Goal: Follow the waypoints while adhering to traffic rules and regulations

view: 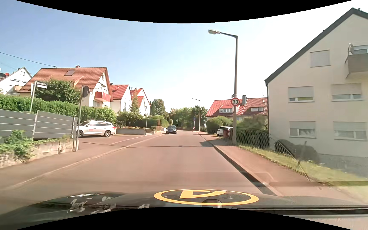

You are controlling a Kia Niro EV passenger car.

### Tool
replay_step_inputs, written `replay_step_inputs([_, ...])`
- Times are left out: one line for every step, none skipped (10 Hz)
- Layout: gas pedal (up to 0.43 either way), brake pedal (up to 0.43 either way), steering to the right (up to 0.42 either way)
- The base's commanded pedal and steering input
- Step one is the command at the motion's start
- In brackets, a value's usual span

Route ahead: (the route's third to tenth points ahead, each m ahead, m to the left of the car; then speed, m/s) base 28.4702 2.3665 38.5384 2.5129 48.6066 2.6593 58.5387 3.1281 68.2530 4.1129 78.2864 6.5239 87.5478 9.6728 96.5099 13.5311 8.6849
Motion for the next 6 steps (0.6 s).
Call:
replay_step_inputs([0.22, 0.0, -0.023])
replay_step_inputs([0.22, 0.0, -0.02])
replay_step_inputs([0.22, 0.0, -0.017])
replay_step_inputs([0.22, 0.0, -0.012])
replay_step_inputs([0.22, 0.0, -0.009])
replay_step_inputs([0.22, 0.0, -0.008])
